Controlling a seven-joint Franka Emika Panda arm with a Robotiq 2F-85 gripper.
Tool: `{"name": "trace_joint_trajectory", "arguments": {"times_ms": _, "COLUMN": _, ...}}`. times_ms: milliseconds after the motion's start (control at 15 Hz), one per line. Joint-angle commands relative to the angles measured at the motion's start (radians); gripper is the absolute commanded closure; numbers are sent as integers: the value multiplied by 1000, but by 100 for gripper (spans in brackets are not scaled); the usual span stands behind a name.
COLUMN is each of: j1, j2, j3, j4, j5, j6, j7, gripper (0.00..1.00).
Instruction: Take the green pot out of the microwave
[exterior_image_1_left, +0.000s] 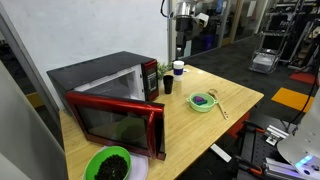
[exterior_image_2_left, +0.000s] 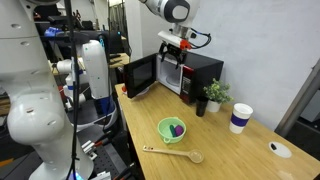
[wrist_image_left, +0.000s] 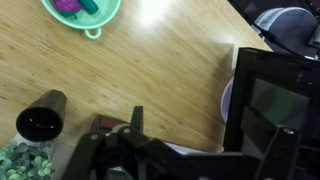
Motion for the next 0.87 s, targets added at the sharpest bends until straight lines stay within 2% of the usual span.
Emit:
{"name": "trace_joint_trajectory", "arguments": {"times_ms": 0, "j1": 29, "j2": -19, "j3": 23, "j4": 51, "j5": -66, "j6": -58, "j7": 47, "gripper": 0}}
{"name": "trace_joint_trajectory", "arguments": {"times_ms": 467, "j1": 81, "j2": -94, "j3": 57, "j4": 40, "j5": -130, "j6": -81, "j7": 87, "gripper": 0}}
{"name": "trace_joint_trajectory", "arguments": {"times_ms": 533, "j1": 76, "j2": -64, "j3": 47, "j4": 52, "j5": -97, "j6": -61, "j7": 67, "gripper": 0}}
{"name": "trace_joint_trajectory", "arguments": {"times_ms": 800, "j1": 86, "j2": -84, "j3": 52, "j4": 51, "j5": -111, "j6": -67, "j7": 78, "gripper": 0}}
